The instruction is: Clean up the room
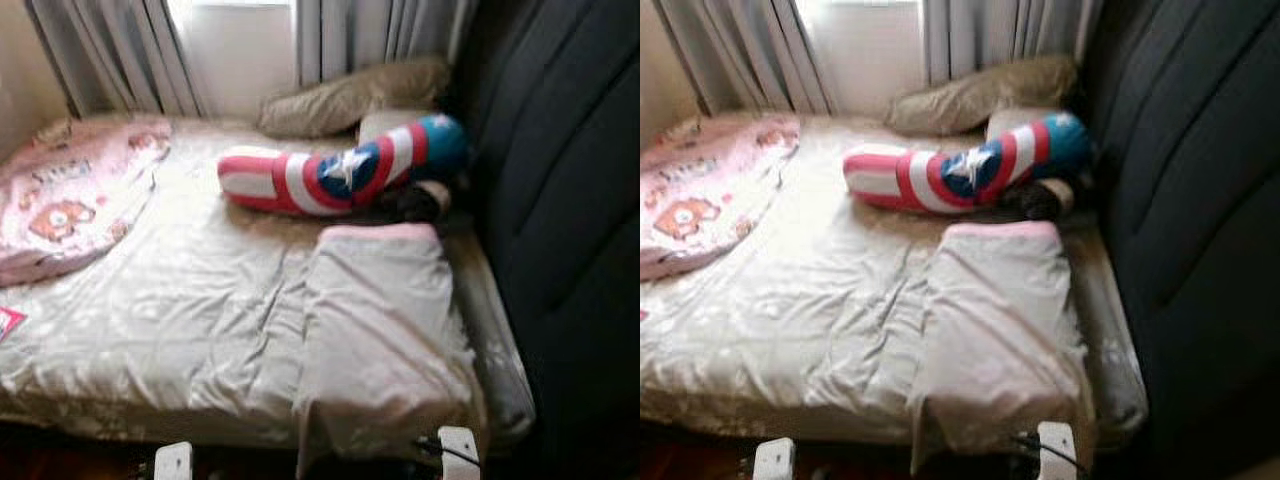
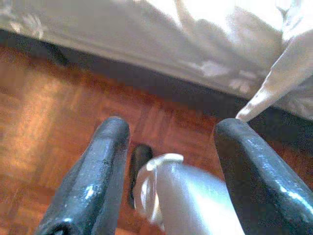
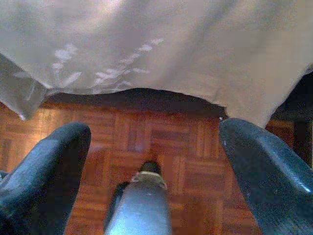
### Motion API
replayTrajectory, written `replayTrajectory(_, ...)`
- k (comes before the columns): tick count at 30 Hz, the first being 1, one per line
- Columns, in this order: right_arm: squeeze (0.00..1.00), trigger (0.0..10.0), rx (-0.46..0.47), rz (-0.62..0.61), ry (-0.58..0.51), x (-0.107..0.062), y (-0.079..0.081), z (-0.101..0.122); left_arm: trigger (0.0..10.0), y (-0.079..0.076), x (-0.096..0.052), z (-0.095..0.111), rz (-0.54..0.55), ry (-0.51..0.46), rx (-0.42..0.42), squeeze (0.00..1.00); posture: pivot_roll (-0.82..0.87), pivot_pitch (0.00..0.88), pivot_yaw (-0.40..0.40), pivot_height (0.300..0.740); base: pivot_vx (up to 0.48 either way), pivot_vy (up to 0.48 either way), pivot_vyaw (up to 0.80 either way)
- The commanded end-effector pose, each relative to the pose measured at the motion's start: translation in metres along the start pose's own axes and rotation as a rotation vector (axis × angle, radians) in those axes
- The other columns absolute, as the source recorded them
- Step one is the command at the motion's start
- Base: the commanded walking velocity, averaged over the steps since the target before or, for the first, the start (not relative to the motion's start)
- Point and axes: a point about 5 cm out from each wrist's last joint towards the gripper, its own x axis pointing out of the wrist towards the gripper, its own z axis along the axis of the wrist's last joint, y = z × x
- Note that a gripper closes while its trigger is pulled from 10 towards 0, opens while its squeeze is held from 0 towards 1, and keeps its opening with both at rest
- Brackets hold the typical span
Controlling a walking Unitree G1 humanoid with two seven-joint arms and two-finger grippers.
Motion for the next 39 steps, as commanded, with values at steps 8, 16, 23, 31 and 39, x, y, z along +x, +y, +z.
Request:
replayTrajectory(8, 0.0, 10.0, 0.004, -0.05, -0.004, -0.006, -0.03, 0.0, 10.0, -0.003, -0.001, -0.005, -0.002, 0.005, -0.007, 0.0, 0.13, 0.0, -0.035, 0.74, 0.0, 0.0, 0.0)
replayTrajectory(16, 0.0, 10.0, 0.003, -0.05, -0.014, -0.004, -0.029, 0.005, 10.0, -0.003, -0.001, -0.003, -0.009, -0.011, -0.015, 0.0, 0.13, 0.0, -0.036, 0.74, 0.0, 0.0, 0.0)
replayTrajectory(23, 0.0, 10.0, -0.003, -0.026, -0.011, 0.0, -0.007, 0.005, 10.0, -0.004, -0.001, -0.001, -0.012, -0.017, -0.024, 0.0, 0.13, 0.0, -0.037, 0.74, 0.0, 0.0, 0.0)
replayTrajectory(31, 0.0, 10.0, -0.009, -0.015, -0.006, 0.002, 0.011, 0.001, 10.0, -0.007, 0.0, -0.002, -0.02, -0.009, -0.018, 0.0, 0.12, 0.0, -0.039, 0.74, 0.0, 0.0, 0.0)
replayTrajectory(39, 0.0, 10.0, -0.013, -0.049, -0.021, -0.001, -0.008, 0.002, 10.0, -0.016, 0.001, -0.002, -0.056, -0.004, 0.005, 0.0, 0.05, 0.0, -0.018, 0.74, 0.0, 0.0, 0.0)
